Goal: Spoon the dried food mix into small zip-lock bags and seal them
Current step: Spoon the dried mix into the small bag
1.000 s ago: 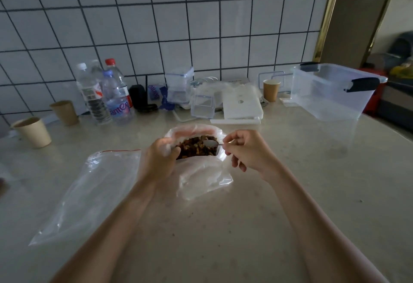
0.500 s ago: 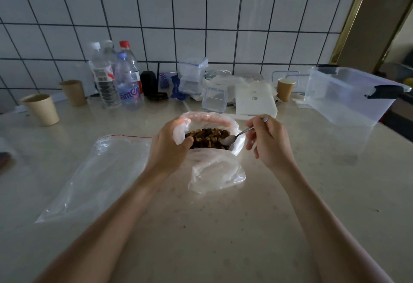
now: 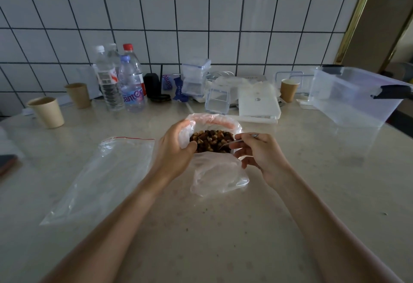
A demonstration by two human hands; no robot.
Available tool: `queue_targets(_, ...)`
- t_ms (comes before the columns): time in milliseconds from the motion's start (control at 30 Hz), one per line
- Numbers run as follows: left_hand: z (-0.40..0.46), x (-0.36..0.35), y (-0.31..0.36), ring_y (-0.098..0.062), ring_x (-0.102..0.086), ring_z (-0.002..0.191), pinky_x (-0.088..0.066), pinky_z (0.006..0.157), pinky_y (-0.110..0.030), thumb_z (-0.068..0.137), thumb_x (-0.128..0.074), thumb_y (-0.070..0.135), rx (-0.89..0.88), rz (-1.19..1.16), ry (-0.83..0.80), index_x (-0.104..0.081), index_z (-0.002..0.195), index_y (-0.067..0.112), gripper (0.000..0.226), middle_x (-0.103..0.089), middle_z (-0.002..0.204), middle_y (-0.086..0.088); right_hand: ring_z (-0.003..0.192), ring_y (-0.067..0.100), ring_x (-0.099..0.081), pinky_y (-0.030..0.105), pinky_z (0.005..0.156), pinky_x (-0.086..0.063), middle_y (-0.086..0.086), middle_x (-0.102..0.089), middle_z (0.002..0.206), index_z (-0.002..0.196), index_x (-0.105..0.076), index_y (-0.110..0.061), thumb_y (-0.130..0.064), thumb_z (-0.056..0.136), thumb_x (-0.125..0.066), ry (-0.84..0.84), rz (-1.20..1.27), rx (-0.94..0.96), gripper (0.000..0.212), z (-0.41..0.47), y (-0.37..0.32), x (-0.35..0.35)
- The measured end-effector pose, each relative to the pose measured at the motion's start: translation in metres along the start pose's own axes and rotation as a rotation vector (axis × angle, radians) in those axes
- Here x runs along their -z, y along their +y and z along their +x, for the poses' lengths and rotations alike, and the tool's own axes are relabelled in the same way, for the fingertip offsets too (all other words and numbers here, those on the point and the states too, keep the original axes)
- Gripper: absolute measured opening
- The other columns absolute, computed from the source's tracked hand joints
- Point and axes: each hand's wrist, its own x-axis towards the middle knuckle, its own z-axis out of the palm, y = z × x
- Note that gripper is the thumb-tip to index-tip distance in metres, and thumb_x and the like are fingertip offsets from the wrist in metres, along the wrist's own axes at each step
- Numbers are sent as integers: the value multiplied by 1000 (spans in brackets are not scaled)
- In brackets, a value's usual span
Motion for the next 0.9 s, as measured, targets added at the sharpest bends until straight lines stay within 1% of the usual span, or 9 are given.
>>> queue_targets(100, 0, 0, -1, 4, -37, 131, -30, 109, -22, 93, -68, 13, -12, -10, -4, -48, 152, 23, 62, -50, 156, 6, 58, 19, -66, 29, 43, -47, 21, -77, 95, 110, -69, 5, -8, 108, -49, -25, 51, -32, 24, 1, 3, -1)
queue_targets(200, 0, 0, -1, 3, -38, 131, -31, 109, -23, 94, -69, 14, -11, -6, -11, -49, 151, 23, 61, -50, 155, 6, 57, 19, -65, 29, 44, -47, 20, -77, 94, 111, -69, 4, -9, 108, -49, -34, 78, -52, 24, 4, 6, -6)
queue_targets(333, -1, 2, 0, -8, -43, 139, -35, 111, -27, 95, -70, 19, 0, 13, -30, -51, 149, 24, 57, -50, 155, 4, 56, 20, -63, 29, 44, -44, 18, -78, 94, 111, -70, 4, -9, 107, -50, -17, 136, -74, 24, 6, 4, -3)
queue_targets(433, -2, 10, 5, -15, -41, 146, -34, 117, -33, 96, -72, 23, -19, 62, -32, -59, 140, 24, 46, -46, 157, 2, 55, 19, -62, 28, 44, -43, 18, -78, 91, 111, -69, 5, -9, 106, -50, -11, 170, -72, 24, 5, -1, 1)
queue_targets(500, -4, 16, 11, -16, -42, 144, -33, 112, -27, 95, -75, 25, -81, 134, -4, -66, 129, 21, 36, -48, 153, -2, 55, 20, -62, 28, 43, -42, 16, -77, 87, 110, -69, 5, -9, 106, -51, -14, 179, -60, 24, 3, -4, 1)
queue_targets(600, -10, 25, 23, -12, -60, 115, -43, 86, -24, 90, -79, 29, -163, 235, 50, -69, 98, 28, 13, -59, 119, 5, 54, 21, -61, 28, 42, -41, 16, -77, 84, 109, -69, 7, -9, 106, -50, -14, 174, -36, 25, 1, -8, 3)
queue_targets(667, -16, 31, 25, -3, -63, 94, -51, 76, -28, 88, -79, 37, -143, 293, -51, -64, 85, 35, 15, -61, 103, 13, 54, 21, -61, 28, 41, -41, 15, -77, 84, 109, -69, 6, -10, 107, -49, -12, 153, -19, 25, 2, -9, 4)
queue_targets(767, -28, 36, 21, 0, -67, 77, -59, 78, -37, 89, -76, 46, -25, 303, -254, -65, 83, 33, 19, -70, 89, 16, 53, 21, -61, 27, 40, -40, 14, -76, 82, 108, -69, 7, -9, 107, -48, -6, 134, -8, 26, 2, -10, 4)
queue_targets(900, -43, 28, 11, 0, -67, 69, -51, 66, -24, 90, -63, 67, 72, 364, -298, -65, 87, 33, 33, -71, 81, 14, 54, 22, -61, 28, 41, -39, 17, -75, 82, 107, -69, 8, -8, 106, -48, 0, 155, -7, 26, 2, -11, 4)
